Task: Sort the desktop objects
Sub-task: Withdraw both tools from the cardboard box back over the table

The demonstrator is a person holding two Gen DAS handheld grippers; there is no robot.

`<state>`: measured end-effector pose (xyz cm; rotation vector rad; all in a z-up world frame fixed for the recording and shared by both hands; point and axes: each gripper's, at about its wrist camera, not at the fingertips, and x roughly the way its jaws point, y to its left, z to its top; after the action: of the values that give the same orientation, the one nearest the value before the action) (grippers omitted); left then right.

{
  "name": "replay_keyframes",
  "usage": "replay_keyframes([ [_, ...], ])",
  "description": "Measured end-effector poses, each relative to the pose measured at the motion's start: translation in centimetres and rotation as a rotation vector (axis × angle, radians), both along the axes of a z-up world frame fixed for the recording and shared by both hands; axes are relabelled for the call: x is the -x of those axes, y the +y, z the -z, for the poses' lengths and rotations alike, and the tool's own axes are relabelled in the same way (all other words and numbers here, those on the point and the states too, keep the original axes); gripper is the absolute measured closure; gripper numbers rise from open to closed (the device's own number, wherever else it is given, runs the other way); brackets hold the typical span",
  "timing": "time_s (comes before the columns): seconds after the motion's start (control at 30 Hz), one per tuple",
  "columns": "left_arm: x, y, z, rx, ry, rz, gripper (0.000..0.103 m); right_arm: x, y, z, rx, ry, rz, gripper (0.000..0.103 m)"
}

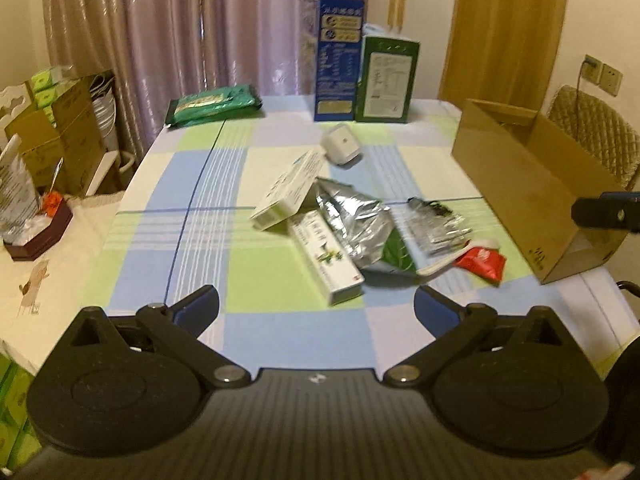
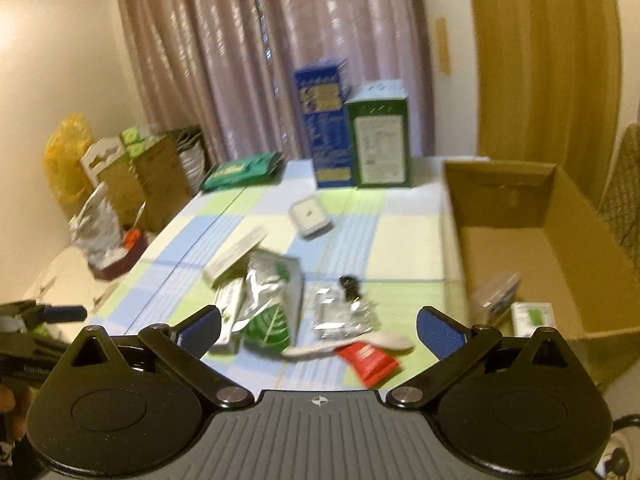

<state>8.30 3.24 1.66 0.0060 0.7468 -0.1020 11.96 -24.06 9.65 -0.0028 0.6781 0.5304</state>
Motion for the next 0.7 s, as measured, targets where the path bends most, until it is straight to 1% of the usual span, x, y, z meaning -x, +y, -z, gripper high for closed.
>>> replay_keyframes([
  [0.13, -0.9, 0.4, 1.2, 0.003, 0.023, -0.003, 0.001, -0.2, 1.2, 2.0, 0.018, 0.035, -0.019, 0.002],
  [0.27, -2.5, 0.1, 2.8, -0.001, 0.046, 0.017, 0.001, -0.9, 1.8, 3.5, 0.021, 0.069, -0.021, 0.002],
  [0.4, -4.4, -0.4, 4.6, 0.000, 0.073, 0.035, 0.001, -2.1, 2.3, 5.0, 0.028, 0.106, -0.024, 0.002],
  [0.6, -7.6, -1.2, 7.7, -0.002, 0.099, 0.063, 0.002, -4.6, 3.2, 6.6, 0.036, 0.132, -0.026, 0.002],
  [0.67, -9.1, -1.3, 8.8, 0.016, 0.123, 0.064, 0.010, -5.4, 3.5, 7.2, 0.039, 0.138, -0.027, 0.002],
  [0.7, -9.6, -1.4, 9.3, 0.021, 0.131, 0.062, 0.012, -5.8, 3.7, 7.5, 0.042, 0.142, -0.028, 0.002],
])
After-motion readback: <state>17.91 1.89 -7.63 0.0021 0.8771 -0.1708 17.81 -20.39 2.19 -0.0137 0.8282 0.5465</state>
